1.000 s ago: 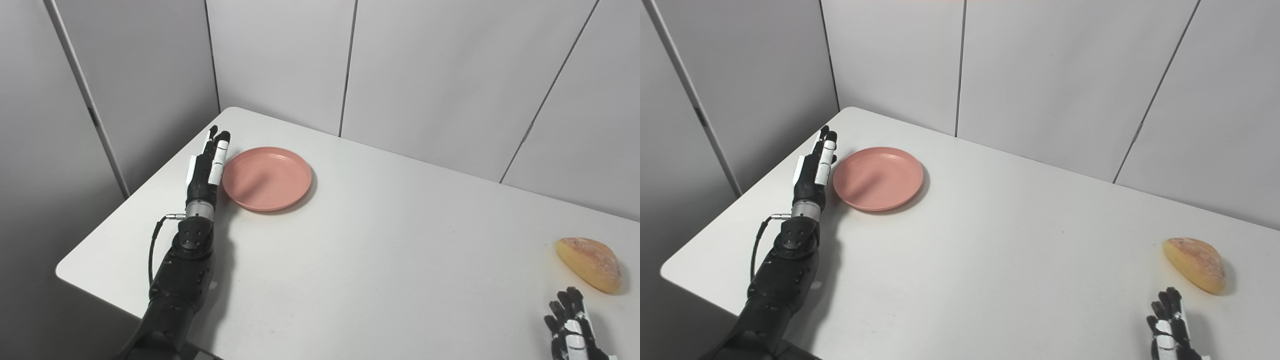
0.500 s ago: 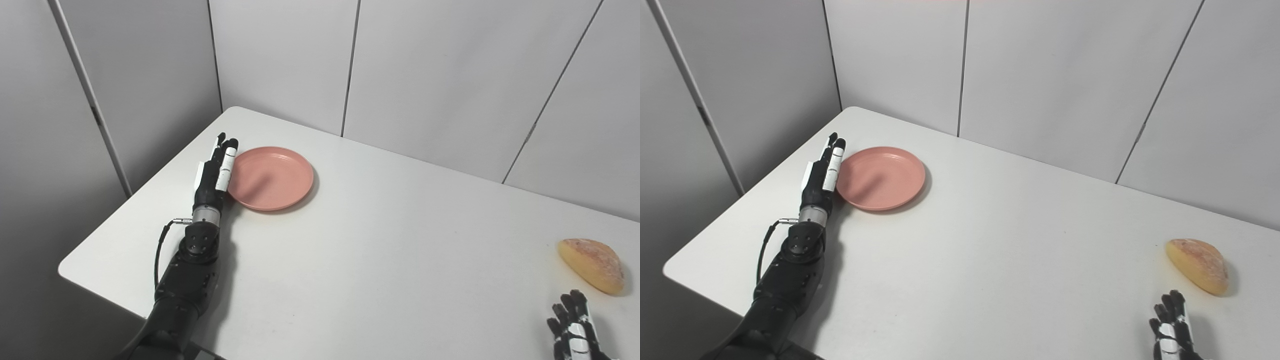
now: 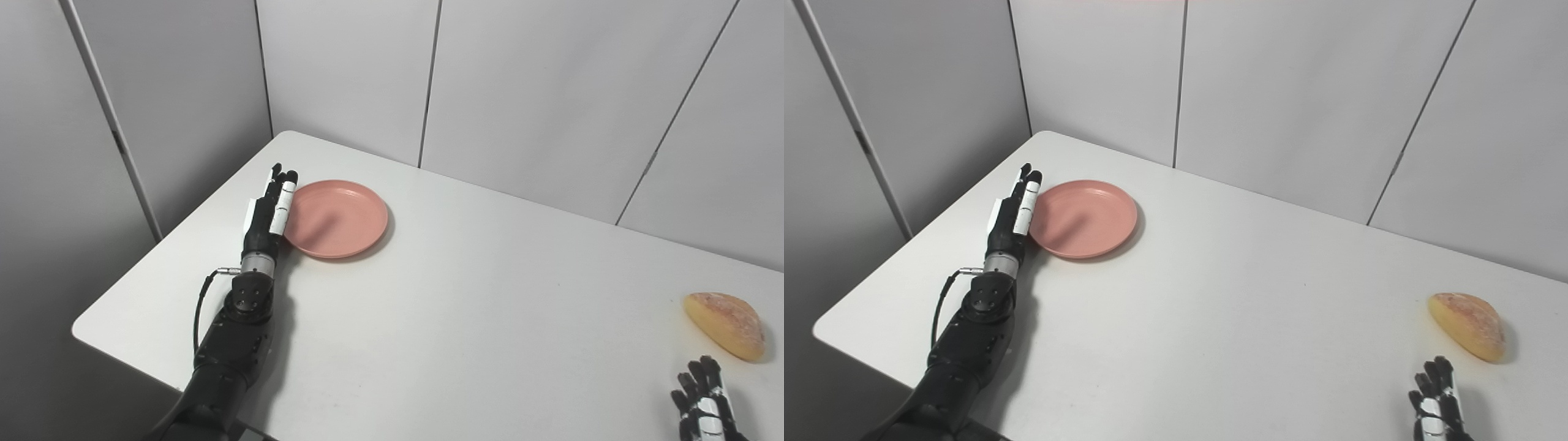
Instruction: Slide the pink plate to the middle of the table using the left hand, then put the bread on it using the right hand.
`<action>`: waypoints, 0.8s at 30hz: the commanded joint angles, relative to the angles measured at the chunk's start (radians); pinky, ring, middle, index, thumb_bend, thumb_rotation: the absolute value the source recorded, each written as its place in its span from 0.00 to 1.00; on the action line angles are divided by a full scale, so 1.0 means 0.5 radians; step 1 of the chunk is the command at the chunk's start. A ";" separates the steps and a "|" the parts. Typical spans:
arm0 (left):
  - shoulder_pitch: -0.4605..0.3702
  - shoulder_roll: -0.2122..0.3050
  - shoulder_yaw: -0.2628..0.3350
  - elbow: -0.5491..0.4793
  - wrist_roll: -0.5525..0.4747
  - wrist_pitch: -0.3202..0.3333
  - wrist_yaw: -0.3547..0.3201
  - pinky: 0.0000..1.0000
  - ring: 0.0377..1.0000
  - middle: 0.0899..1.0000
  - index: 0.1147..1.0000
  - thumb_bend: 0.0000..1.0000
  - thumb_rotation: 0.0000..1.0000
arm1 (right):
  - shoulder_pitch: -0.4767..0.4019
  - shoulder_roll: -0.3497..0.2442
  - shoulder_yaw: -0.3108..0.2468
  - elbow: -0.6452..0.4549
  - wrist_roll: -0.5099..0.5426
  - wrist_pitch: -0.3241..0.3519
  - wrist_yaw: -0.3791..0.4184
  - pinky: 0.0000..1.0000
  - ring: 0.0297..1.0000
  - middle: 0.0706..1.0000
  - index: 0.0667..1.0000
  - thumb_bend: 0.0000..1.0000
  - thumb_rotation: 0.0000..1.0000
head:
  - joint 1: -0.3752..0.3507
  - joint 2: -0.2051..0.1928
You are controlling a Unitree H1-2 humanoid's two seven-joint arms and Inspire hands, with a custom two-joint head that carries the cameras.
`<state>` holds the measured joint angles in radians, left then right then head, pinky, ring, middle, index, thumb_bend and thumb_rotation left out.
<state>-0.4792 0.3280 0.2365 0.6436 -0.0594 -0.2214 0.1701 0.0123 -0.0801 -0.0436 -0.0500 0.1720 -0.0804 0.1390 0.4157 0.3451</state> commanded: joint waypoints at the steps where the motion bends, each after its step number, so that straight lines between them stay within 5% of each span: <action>1: -0.093 -0.015 -0.016 -0.008 -0.042 -0.088 -0.077 1.00 1.00 1.00 1.00 0.64 1.00 | -0.023 -0.007 -0.022 -0.068 0.026 -0.096 0.006 1.00 1.00 1.00 1.00 0.70 0.86 | -0.001 0.002; 24: -0.144 -0.117 -0.110 -0.017 -0.039 -0.126 -0.105 0.98 0.99 0.99 0.98 0.68 1.00 | 0.000 0.013 -0.043 -0.063 0.033 -0.079 -0.035 1.00 1.00 1.00 1.00 0.68 0.83 | -0.025 -0.013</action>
<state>-0.5120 0.2756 0.1883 0.6600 -0.0893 -0.2624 0.1198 0.0219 -0.0731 -0.0618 -0.0540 0.1859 -0.0802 0.1198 0.4036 0.3375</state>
